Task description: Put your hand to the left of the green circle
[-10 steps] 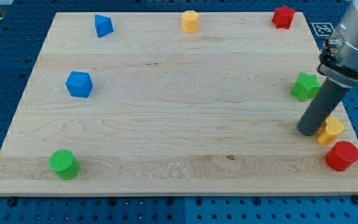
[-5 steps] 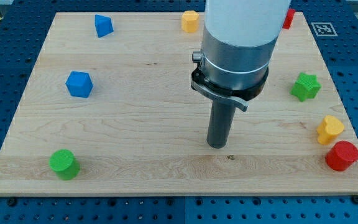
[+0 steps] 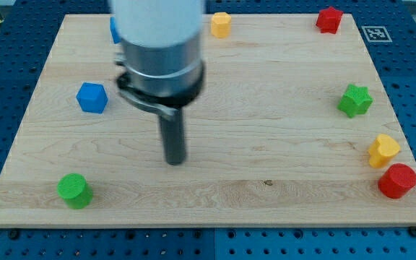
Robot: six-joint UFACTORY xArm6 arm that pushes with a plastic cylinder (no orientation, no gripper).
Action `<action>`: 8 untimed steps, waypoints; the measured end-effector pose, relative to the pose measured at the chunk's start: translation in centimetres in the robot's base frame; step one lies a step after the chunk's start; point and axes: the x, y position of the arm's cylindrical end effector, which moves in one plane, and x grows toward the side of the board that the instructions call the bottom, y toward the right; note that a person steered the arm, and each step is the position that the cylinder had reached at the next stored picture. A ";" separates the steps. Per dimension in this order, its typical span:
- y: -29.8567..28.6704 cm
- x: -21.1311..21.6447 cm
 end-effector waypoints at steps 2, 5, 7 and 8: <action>-12.9 -3.6; -17.2 -0.6; -17.2 3.7; -17.2 6.6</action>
